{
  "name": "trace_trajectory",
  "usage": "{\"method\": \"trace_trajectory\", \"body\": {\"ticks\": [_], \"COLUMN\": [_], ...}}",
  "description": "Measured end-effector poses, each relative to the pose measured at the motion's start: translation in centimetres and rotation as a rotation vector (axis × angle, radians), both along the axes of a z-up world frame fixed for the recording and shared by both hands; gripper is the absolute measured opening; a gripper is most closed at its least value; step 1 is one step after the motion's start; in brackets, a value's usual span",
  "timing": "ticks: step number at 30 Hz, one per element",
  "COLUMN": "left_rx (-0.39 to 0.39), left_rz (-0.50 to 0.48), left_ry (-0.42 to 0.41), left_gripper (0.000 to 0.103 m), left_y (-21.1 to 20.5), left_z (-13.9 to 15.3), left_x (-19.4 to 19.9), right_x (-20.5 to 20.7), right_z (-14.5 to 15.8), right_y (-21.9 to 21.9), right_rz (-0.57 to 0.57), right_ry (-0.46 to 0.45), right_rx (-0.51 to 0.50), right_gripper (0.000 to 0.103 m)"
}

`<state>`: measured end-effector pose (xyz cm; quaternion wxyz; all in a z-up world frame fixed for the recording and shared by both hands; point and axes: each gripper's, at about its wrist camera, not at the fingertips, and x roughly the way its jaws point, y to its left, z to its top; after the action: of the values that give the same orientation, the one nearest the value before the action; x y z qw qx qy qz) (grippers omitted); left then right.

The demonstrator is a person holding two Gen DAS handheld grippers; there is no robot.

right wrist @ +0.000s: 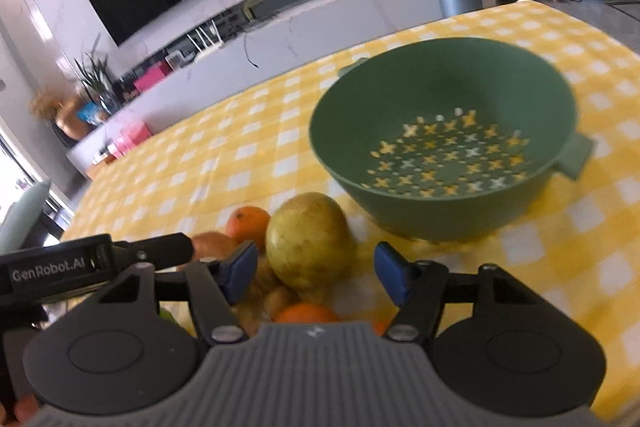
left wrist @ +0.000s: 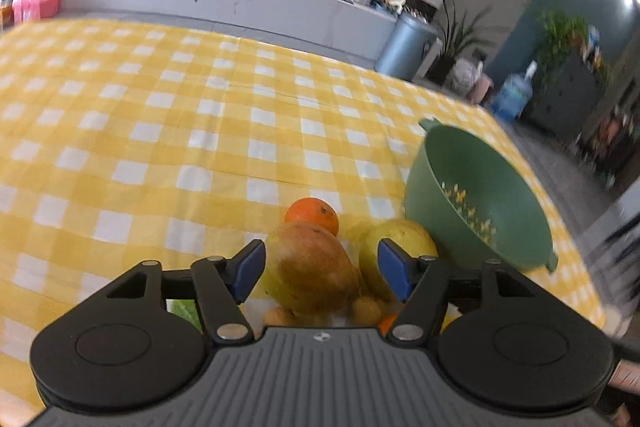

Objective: Organize fruits
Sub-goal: 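Grasp the red-brown mango with the left tool while the right tool grasps the yellow pear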

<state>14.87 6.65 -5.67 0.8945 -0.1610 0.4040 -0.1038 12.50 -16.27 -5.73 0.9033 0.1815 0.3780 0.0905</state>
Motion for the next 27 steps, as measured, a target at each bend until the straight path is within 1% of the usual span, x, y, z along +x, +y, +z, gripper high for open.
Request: {"method": "trace_trajectory", "body": {"ticks": [2, 4, 7, 10, 15, 22, 25, 27], "left_rx": [-0.042, -0.068, -0.075, -0.089, -0.070, -0.122, -0.125, -0.124], "left_rz": [0.023, 0.029, 0.023, 0.025, 0.015, 0.031, 0.024, 0.022], "left_ry": [0.019, 0.035, 0.053, 0.078, 0.088, 0.112, 0.108, 0.106], "left_gripper": [0.077, 0.077, 0.077, 0.079, 0.080, 0.080, 0.076, 0.075], "left_y": [0.6, 0.9, 1.0, 1.1, 0.7, 1.3, 1.3, 1.3], "left_z": [-0.6, -1.1, -1.7, -2.4, -3.0, -3.8, -3.8, -3.8], "left_x": [0.6, 1.0, 1.4, 1.6, 1.9, 2.2, 2.2, 2.2], "right_x": [0.2, 0.7, 1.5, 2.2, 3.0, 3.5, 3.6, 3.7], "right_z": [-0.9, -1.8, -2.5, -2.8, -3.9, -4.6, -5.0, -5.0], "right_y": [0.2, 0.1, 0.0, 0.0, -0.2, -0.4, -0.5, -0.5], "right_rz": [0.000, -0.010, -0.022, -0.018, -0.021, -0.019, -0.019, -0.018], "right_ry": [-0.019, -0.008, -0.008, -0.011, 0.025, 0.046, 0.056, 0.056], "right_rx": [0.034, 0.087, 0.118, 0.133, 0.156, 0.202, 0.224, 0.222], "right_gripper": [0.063, 0.063, 0.063, 0.063, 0.063, 0.063, 0.063, 0.062]}}
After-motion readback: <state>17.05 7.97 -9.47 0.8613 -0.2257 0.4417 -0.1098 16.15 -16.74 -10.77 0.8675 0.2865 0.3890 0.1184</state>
